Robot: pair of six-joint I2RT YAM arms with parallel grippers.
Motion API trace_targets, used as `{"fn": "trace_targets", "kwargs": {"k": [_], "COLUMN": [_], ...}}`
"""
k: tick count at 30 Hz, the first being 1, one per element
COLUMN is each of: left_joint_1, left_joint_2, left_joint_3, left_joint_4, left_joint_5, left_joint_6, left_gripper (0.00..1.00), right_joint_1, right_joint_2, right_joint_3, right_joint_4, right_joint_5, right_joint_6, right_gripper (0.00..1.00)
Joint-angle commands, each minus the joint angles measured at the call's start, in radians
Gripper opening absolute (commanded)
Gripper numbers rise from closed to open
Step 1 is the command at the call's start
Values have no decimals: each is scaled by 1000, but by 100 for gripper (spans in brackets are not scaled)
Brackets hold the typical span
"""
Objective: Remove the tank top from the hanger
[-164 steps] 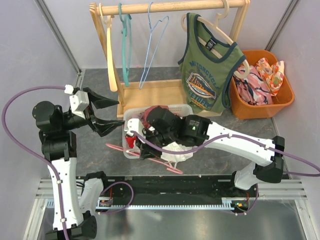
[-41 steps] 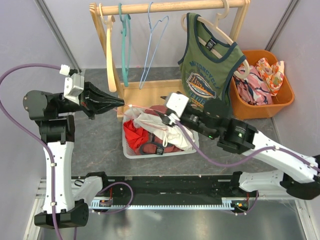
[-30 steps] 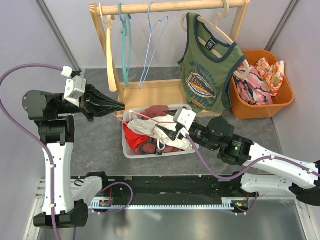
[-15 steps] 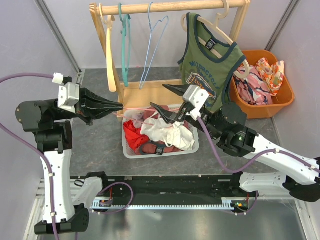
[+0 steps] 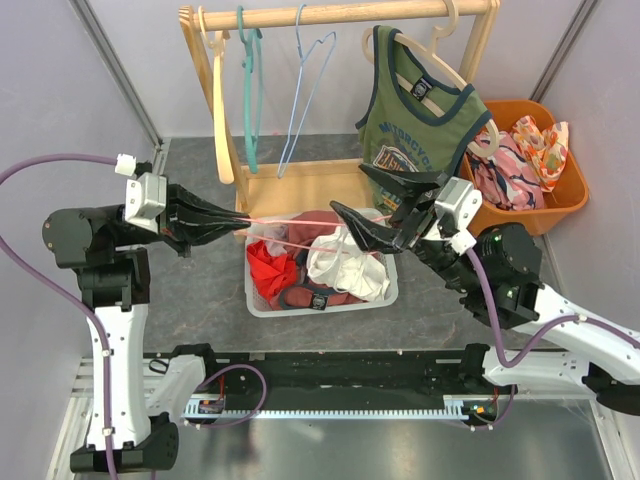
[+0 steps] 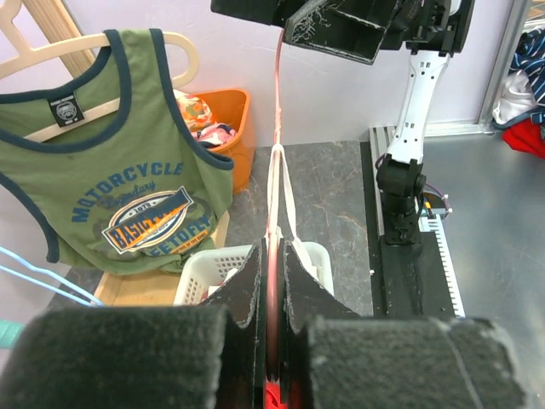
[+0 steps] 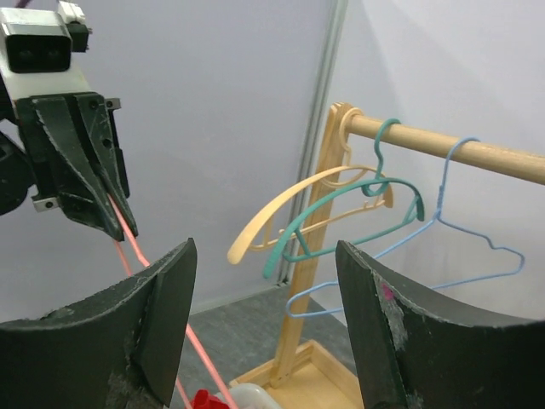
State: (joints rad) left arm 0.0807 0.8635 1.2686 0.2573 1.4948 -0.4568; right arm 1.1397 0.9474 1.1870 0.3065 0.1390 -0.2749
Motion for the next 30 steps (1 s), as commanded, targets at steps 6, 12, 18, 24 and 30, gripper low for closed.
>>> {"fn": "trace_targets", "kwargs": {"k": [6, 12, 18, 24, 30], "left_joint_1": [37, 40, 41, 39, 39], "left_joint_2": [-35, -57, -69, -63, -69], "left_joint_3": [-48, -89, -107, -95, -116], "left_joint_4": [14, 10, 8, 7, 8], "left_joint_5": [73, 81, 90, 90, 96], "left_joint_6": [-20, -25, -37, -43, -46], "left_gripper": [2, 2, 2, 2, 2], "right_joint_1": [-29, -31, -29, -29, -29], "right_joint_2": [-91, -17, 66, 221, 309], "right_joint_3": [192, 272, 331, 385, 436], "right_joint_4": [-71, 111, 172, 91, 153], "right_joint_5": [-75, -99, -164, -277, -423], "right_joint_6": [65, 62, 111, 183, 275], "right_gripper": [76, 77, 76, 76, 73]}}
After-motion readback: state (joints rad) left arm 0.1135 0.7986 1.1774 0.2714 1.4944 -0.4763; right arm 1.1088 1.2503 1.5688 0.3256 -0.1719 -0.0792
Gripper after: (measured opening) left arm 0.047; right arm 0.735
